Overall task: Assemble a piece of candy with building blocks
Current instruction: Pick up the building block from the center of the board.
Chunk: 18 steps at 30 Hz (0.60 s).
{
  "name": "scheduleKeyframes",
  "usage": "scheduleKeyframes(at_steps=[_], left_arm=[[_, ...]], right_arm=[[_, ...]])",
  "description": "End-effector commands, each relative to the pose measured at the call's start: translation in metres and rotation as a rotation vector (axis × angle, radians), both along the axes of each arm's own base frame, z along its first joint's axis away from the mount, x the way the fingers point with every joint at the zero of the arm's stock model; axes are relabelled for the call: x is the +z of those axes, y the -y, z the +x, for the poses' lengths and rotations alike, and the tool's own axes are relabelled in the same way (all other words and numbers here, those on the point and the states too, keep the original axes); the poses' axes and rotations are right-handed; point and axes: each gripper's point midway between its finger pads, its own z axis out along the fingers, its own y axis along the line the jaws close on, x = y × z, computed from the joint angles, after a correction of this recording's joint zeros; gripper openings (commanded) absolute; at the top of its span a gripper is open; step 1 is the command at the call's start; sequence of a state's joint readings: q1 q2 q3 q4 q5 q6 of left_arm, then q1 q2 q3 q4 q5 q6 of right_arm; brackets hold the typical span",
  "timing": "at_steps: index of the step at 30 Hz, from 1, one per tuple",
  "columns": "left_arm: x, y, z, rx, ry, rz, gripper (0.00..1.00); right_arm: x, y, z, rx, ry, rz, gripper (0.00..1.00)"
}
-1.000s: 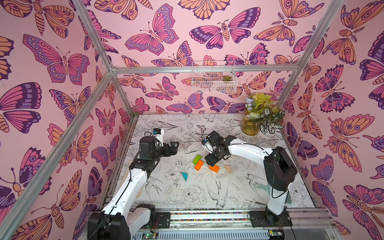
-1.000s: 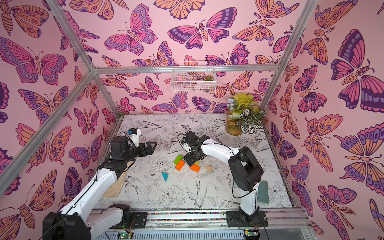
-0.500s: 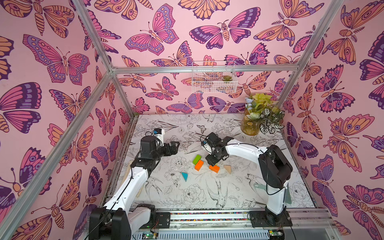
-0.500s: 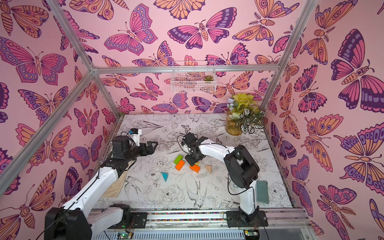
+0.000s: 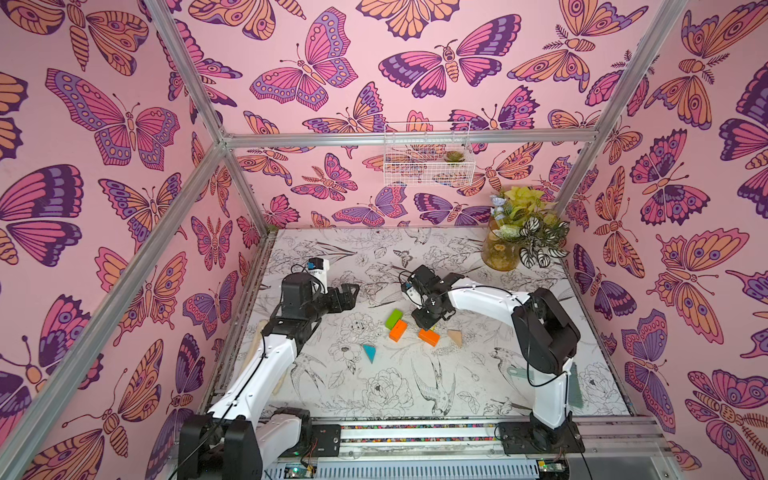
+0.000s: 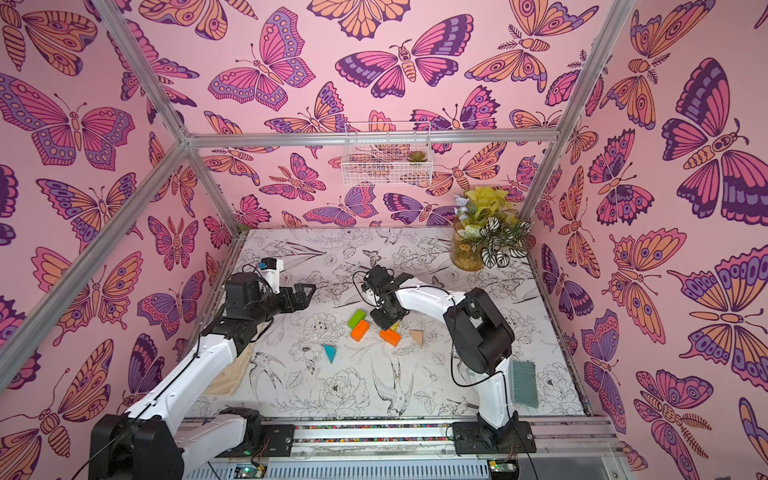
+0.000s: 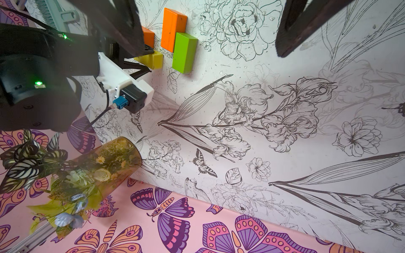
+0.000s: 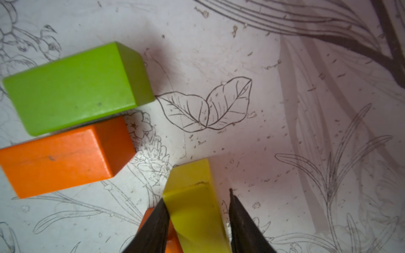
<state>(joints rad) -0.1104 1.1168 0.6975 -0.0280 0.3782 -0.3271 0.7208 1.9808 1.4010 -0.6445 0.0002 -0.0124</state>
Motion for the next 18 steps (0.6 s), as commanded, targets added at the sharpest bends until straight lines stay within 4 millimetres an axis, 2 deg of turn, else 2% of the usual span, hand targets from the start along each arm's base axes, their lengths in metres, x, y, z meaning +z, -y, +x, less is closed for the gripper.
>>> scheduleKeyframes(at_steps=[1,5,7,8,14,16,18], left_arm=[[-0.006,0.002,0.000,-0.011,-0.012,-0.017,0.96],[-0.006,0.002,0.000,-0.011,-0.011,-0.019,0.96],[-0.007,0.001,-0.001,-0.010,-0.010,-0.017,0.96],[-0.006,0.002,-0.001,-0.012,-0.008,-0.016,0.96],[-0.004,0.002,-0.002,-0.009,-0.003,-0.021,0.96],[-0.003,0.001,-0.003,-0.009,0.000,-0.023,0.96],[-0.001,0.001,-0.005,-0.006,0.006,-0.024,0.96]], right_arm=[[0.001,-0.001,0.003,0.020,0.007,-0.025,0.45],[0.000,0.007,0.010,0.017,0.038,-0.077,0.34],[0.002,0.009,0.017,0.040,0.067,-0.107,0.17],[0.004,0.011,0.021,0.048,0.084,-0.130,0.13],[0.031,0.003,0.041,0.160,0.185,-0.103,0.04],[0.033,-0.001,0.038,0.270,0.176,-0.072,0.00],[0.034,0.001,0.044,0.337,0.214,-0.092,0.00]])
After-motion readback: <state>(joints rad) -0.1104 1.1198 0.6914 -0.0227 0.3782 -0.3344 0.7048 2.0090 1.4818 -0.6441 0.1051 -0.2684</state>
